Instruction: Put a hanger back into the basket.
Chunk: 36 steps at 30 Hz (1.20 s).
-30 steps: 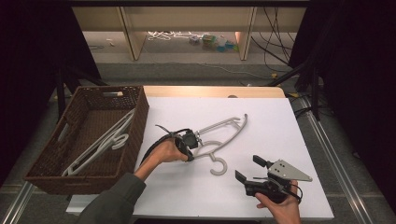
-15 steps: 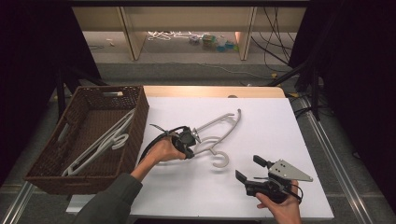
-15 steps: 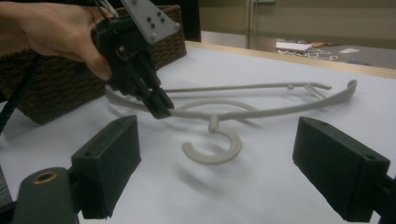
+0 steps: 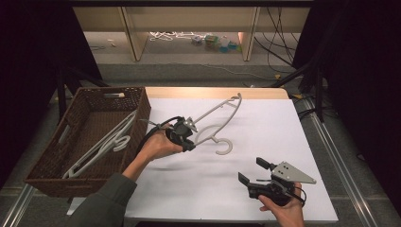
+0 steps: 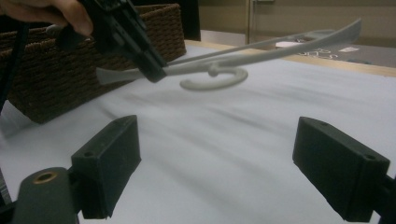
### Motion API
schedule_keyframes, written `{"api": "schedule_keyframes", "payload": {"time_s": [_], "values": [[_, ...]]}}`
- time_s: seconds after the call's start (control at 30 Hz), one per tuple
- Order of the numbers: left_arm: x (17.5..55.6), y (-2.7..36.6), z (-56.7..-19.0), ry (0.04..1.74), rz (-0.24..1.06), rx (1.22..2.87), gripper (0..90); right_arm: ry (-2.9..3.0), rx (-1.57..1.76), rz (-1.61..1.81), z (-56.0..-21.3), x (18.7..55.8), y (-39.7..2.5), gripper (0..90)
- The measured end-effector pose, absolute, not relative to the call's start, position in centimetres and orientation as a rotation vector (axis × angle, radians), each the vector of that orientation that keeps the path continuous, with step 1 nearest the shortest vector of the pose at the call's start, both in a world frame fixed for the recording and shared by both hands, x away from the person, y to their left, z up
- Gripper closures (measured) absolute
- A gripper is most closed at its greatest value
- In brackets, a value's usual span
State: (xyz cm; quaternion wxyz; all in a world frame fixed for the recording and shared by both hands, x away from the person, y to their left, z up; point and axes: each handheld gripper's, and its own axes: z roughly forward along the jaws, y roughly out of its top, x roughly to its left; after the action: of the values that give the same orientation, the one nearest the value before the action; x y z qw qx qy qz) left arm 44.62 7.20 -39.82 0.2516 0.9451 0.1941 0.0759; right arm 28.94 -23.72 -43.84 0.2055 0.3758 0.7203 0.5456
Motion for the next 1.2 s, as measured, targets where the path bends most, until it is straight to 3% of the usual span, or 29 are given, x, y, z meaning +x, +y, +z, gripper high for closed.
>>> {"api": "schedule_keyframes", "payload": {"time_s": [0.37, 0.77, 1.0, 1.2], "values": [[44.3, 8.7, -35.2, 0.584, 0.241, 2.442, 81.6, 2.004, 1.044, 1.539, -43.9, 28.9, -23.5, 15.9], [43.9, 10.5, -30.1, 0.592, 0.317, 2.441, 81.6, 2.002, 1.046, 1.532, -43.9, 28.9, -23.6, 15.9], [43.5, 13.1, -26.8, 0.616, 0.407, 2.445, 81.6, 1.999, 1.047, 1.528, -43.9, 29.0, -23.6, 15.8], [43.1, 16.1, -26.4, 0.679, 0.441, 2.424, 81.7, 1.999, 1.049, 1.526, -43.9, 29.0, -23.6, 15.8]]}}
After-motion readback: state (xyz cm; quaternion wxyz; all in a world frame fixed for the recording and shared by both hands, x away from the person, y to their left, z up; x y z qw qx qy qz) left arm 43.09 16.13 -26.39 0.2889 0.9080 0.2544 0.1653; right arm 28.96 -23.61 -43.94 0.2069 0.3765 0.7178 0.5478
